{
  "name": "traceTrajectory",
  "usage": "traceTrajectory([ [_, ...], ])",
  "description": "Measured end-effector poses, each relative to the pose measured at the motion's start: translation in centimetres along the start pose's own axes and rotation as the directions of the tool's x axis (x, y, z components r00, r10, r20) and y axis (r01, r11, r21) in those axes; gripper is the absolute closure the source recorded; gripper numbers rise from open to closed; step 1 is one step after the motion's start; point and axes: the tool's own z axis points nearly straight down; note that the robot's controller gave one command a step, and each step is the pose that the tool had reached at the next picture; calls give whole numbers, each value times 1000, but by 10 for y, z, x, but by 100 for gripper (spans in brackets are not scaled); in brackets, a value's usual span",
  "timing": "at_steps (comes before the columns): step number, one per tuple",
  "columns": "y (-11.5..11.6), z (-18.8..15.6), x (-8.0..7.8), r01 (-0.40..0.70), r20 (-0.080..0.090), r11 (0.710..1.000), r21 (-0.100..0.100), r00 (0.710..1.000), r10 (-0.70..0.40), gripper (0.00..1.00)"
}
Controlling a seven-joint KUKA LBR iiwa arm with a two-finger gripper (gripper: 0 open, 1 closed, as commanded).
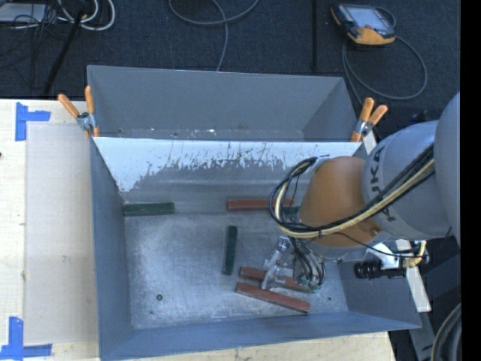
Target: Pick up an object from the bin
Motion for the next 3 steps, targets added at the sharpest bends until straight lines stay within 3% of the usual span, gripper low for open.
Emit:
traceTrajectory([
  [1, -1, -20, 3, 1, -9, 1000, 3, 1000, -1, 100],
  [3, 0, -45, -1, 2, 4, 1000, -1, 1000, -2, 100],
])
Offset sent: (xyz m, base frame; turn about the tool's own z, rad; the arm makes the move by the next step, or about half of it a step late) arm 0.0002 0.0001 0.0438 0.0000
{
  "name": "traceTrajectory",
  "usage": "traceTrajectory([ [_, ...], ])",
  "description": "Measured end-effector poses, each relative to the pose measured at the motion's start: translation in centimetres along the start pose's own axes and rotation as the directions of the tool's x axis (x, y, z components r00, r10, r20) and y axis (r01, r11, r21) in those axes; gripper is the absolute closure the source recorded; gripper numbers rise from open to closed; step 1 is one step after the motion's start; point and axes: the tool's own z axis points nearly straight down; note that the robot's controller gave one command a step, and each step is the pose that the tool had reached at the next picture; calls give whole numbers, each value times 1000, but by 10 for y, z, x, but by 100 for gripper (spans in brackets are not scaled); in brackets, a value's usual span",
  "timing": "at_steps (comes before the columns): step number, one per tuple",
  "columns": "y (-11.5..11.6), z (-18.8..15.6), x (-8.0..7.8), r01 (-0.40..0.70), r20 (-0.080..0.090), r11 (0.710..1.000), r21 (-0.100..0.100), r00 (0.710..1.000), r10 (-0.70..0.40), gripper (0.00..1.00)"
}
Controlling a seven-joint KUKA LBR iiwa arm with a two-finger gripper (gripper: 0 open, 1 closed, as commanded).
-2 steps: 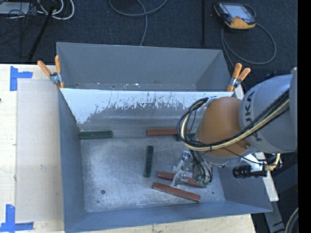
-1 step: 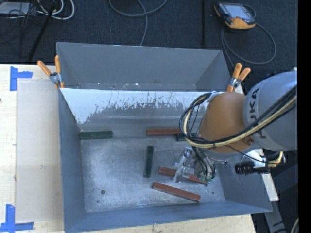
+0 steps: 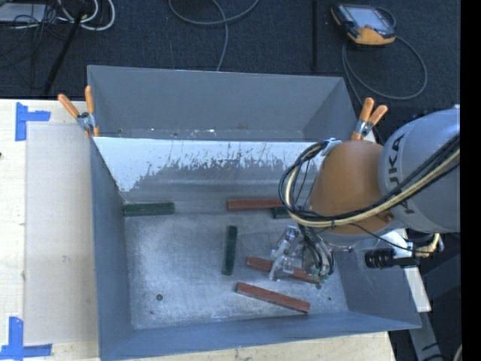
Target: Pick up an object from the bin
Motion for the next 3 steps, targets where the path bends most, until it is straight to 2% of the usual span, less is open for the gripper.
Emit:
traceTrajectory([
  [1, -1, -5, 2, 0, -8, 1000, 2, 1000, 0, 100],
  [2, -1, -25, 3, 1, -12, 1000, 4, 1000, -1, 100],
  [3, 0, -45, 1, 2, -5, 1000, 2, 1000, -2, 100],
])
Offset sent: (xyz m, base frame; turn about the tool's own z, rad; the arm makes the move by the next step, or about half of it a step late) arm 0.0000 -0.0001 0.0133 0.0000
